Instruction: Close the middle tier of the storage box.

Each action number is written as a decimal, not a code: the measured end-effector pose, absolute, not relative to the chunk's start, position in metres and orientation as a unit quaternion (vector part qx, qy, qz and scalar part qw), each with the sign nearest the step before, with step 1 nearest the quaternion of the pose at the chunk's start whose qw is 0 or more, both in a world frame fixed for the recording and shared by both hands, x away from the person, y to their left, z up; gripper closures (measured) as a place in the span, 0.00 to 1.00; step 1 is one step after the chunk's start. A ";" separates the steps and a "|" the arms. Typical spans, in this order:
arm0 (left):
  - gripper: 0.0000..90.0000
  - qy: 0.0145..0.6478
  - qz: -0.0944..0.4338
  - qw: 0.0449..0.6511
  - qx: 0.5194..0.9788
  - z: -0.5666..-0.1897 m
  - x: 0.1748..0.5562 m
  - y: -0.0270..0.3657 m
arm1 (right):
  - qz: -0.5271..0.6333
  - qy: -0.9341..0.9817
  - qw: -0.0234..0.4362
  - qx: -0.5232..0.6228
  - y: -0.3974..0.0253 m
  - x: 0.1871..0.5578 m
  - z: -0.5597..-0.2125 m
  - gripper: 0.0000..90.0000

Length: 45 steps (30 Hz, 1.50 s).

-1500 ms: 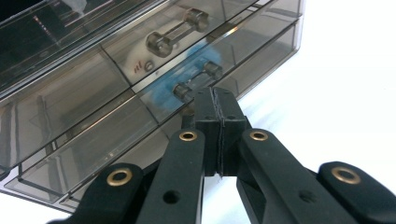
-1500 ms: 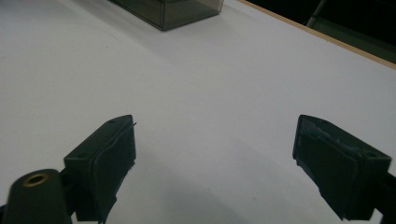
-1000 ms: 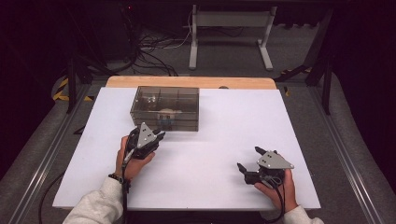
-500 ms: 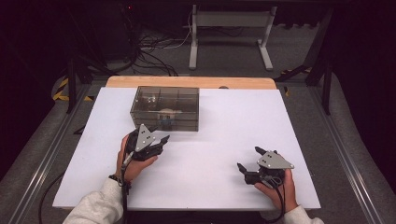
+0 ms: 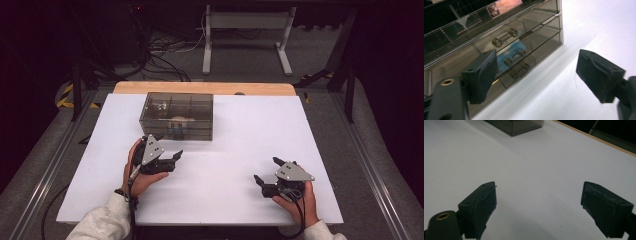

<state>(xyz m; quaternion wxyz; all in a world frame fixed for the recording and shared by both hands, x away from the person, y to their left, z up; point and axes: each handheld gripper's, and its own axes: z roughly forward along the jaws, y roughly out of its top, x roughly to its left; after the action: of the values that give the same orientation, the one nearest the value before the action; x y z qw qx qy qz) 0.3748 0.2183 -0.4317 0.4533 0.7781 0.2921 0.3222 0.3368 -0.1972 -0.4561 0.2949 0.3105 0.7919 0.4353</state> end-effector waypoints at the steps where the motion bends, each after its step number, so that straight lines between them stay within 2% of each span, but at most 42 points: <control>1: 0.17 0.290 0.319 0.454 0.779 -0.432 0.375 0.218 | 0.436 0.792 0.295 0.311 -0.197 0.337 -0.456 0.15; 23: 0.15 0.279 0.322 0.437 0.792 -0.434 0.366 0.228 | 0.440 0.785 0.297 0.318 -0.199 0.337 -0.455 0.14; 33: 0.13 0.271 0.318 0.434 0.798 -0.435 0.360 0.231 | 0.441 0.780 0.302 0.325 -0.199 0.336 -0.455 0.08; 45: 0.13 0.253 0.323 0.431 0.804 -0.439 0.351 0.237 | 0.441 0.783 0.300 0.320 -0.197 0.335 -0.455 0.09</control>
<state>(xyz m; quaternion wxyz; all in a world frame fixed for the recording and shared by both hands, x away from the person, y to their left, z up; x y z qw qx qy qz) 0.3514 0.2374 -0.4387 0.4310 0.8038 0.2530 0.3226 0.3354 -0.1971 -0.4550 0.2998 0.3203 0.7829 0.4412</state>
